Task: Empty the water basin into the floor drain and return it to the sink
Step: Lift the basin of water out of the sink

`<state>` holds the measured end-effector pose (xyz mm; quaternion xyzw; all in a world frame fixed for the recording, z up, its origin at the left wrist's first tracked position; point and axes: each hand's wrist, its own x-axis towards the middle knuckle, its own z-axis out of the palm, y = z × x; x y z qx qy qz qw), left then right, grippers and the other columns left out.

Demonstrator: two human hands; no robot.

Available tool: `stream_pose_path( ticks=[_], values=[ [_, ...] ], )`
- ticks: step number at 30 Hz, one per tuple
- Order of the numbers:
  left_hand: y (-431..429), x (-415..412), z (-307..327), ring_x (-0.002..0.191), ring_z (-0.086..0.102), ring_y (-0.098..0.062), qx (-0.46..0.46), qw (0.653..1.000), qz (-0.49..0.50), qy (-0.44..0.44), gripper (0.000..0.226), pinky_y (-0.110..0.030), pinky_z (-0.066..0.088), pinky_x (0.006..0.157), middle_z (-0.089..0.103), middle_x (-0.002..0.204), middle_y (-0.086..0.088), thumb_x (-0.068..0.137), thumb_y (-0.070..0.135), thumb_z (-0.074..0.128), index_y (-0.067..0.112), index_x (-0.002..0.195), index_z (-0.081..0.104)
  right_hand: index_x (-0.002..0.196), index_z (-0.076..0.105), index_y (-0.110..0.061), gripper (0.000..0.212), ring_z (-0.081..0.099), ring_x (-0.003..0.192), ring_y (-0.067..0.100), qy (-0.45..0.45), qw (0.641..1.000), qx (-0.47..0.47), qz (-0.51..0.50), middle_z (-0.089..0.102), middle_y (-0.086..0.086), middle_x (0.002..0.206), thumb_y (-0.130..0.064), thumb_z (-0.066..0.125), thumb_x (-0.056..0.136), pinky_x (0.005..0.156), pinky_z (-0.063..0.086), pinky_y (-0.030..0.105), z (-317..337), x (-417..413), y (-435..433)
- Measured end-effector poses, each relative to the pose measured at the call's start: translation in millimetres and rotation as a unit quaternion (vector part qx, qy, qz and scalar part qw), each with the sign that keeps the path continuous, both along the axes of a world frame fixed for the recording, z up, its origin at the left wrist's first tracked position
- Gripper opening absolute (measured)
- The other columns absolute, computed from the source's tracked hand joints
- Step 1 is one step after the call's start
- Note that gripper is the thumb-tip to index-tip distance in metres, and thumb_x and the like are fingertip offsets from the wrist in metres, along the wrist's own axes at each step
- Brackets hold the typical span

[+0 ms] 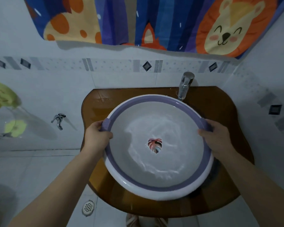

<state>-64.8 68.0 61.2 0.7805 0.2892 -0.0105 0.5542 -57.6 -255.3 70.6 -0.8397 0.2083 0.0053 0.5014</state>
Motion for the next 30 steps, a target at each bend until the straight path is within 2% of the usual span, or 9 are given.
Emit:
stream_pose_path(
  ticks=[5,10,14,16,19,23,25,28,30],
  values=[
    [19,-8,18,0.074,0.058,-0.022,-0.030,0.999,0.034,-0.021,0.044,-0.022,0.041,0.047,0.062,0.096,-0.009,0.077,-0.001,0.063,0.006,0.120,0.056,0.131,0.049,-0.013,0.050,0.052,0.116,0.029,-0.011,0.998,0.046,0.028,0.054,0.010,0.131,-0.004,0.061,0.083,0.092,0.044,0.040,15,12,16],
    [47,-23,29,0.073,0.060,-0.027,-0.059,0.990,0.118,-0.051,0.037,-0.029,0.046,0.049,0.063,0.089,-0.009,0.074,0.003,0.069,0.012,0.108,0.057,0.123,0.056,-0.014,0.050,0.061,0.100,0.028,-0.004,0.991,0.123,0.045,0.063,0.008,0.118,0.000,0.067,0.076,0.089,0.050,0.047,21,30,45],
    [67,-41,31,0.067,0.062,-0.025,-0.093,0.975,0.182,-0.092,0.015,-0.034,0.051,0.063,0.065,0.080,-0.011,0.080,0.021,0.068,0.012,0.088,0.059,0.120,0.058,-0.016,0.047,0.065,0.089,0.023,-0.008,0.984,0.152,0.092,0.067,0.002,0.100,-0.006,0.069,0.075,0.077,0.054,0.037,25,45,70],
    [78,-52,33,0.064,0.061,-0.025,-0.101,0.963,0.225,-0.105,0.019,-0.031,0.052,0.061,0.065,0.076,-0.013,0.084,0.026,0.064,0.007,0.089,0.062,0.118,0.058,-0.014,0.042,0.065,0.088,0.024,-0.010,0.979,0.161,0.123,0.067,0.003,0.098,-0.011,0.069,0.078,0.074,0.052,0.033,26,55,85],
    [94,-71,35,0.059,0.058,-0.022,-0.099,0.945,0.288,-0.116,0.017,-0.028,0.050,0.056,0.062,0.071,-0.010,0.085,0.026,0.063,0.012,0.076,0.059,0.118,0.059,-0.009,0.036,0.066,0.087,0.026,-0.004,0.970,0.179,0.162,0.068,0.010,0.100,-0.020,0.064,0.084,0.074,0.052,0.033,27,68,115],
    [114,-101,35,0.069,0.061,-0.027,-0.088,0.929,0.341,-0.112,0.022,-0.039,0.051,0.071,0.066,0.078,-0.015,0.086,0.027,0.062,0.005,0.087,0.065,0.113,0.062,-0.008,0.029,0.067,0.076,0.020,-0.001,0.961,0.186,0.203,0.069,0.006,0.087,-0.024,0.059,0.088,0.061,0.049,0.026,24,76,160],
    [125,-116,35,0.066,0.061,-0.026,-0.079,0.922,0.363,-0.112,0.021,-0.034,0.052,0.066,0.066,0.073,-0.013,0.086,0.028,0.062,0.007,0.082,0.066,0.110,0.062,-0.011,0.025,0.066,0.072,0.017,0.001,0.957,0.185,0.226,0.068,0.002,0.081,-0.023,0.058,0.088,0.056,0.047,0.023,23,77,183],
    [144,-142,34,0.063,0.060,-0.024,-0.070,0.904,0.406,-0.112,0.025,-0.031,0.050,0.064,0.066,0.071,-0.011,0.086,0.027,0.061,0.003,0.089,0.066,0.108,0.062,-0.013,0.022,0.066,0.075,0.019,0.007,0.948,0.179,0.265,0.068,0.003,0.083,-0.023,0.058,0.089,0.059,0.048,0.025,20,76,222],
    [159,-162,32,0.060,0.058,-0.024,-0.071,0.892,0.431,-0.114,0.024,-0.033,0.050,0.064,0.066,0.059,-0.006,0.087,0.026,0.060,0.003,0.080,0.065,0.104,0.062,-0.013,0.019,0.066,0.075,0.021,0.011,0.940,0.182,0.289,0.068,0.004,0.082,-0.021,0.058,0.088,0.062,0.049,0.027,18,70,252]
  ],
)
